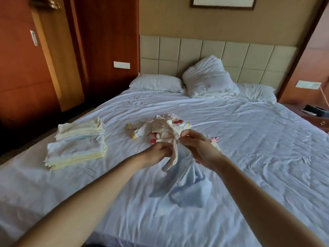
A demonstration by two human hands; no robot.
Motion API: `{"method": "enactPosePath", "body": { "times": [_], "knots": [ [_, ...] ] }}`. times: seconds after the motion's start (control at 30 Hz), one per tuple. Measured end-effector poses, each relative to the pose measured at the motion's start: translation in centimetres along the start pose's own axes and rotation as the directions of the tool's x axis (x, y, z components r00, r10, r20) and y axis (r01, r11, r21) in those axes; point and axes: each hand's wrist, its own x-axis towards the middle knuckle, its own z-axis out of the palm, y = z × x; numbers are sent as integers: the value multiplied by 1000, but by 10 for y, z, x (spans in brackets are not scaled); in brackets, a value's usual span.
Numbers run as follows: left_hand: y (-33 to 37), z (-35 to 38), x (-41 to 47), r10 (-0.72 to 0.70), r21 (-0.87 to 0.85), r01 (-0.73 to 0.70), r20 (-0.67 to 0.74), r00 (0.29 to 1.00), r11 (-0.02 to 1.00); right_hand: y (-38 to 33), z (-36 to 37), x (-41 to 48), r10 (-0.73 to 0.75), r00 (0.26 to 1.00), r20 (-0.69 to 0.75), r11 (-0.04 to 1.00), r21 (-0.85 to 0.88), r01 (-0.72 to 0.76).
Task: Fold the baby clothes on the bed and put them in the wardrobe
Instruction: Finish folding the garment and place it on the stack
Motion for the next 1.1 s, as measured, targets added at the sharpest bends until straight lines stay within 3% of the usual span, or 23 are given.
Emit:
{"method": "enactPosePath", "body": {
  "times": [0.07,0.13,0.33,0.53,0.67,0.77,0.9,1.03,1.1],
  "knots": [
    [20,-1,3,-44,-129,41,-16,999,991,-19,-4,0,-47,998,29,989,-137,51],
    [32,0,6,-57,-150,51,-34,998,987,-34,-7,-1,-73,997,39,962,-261,81],
    [37,0,15,-48,-80,48,2,999,996,-53,-18,-2,-111,992,58,937,-327,123],
    [38,-7,19,-9,-265,-60,-249,969,962,-51,-21,-1,-41,999,-7,949,-314,37],
    [45,-13,14,97,-123,-165,-432,897,979,-40,-21,3,-17,999,-40,933,-359,1],
    [40,-16,10,138,-23,-158,-374,917,987,-35,-18,4,48,999,-18,959,-280,-51],
    [17,-7,5,85,57,-73,-249,965,996,-17,-13,2,122,991,58,979,-170,-111],
    [0,7,0,58,91,-34,-274,960,995,7,-11,-2,73,997,-19,963,-257,-76],
    [-6,12,-2,35,80,-13,-278,960,997,18,-10,-5,-16,998,-67,908,-419,-13]
  ]
}}
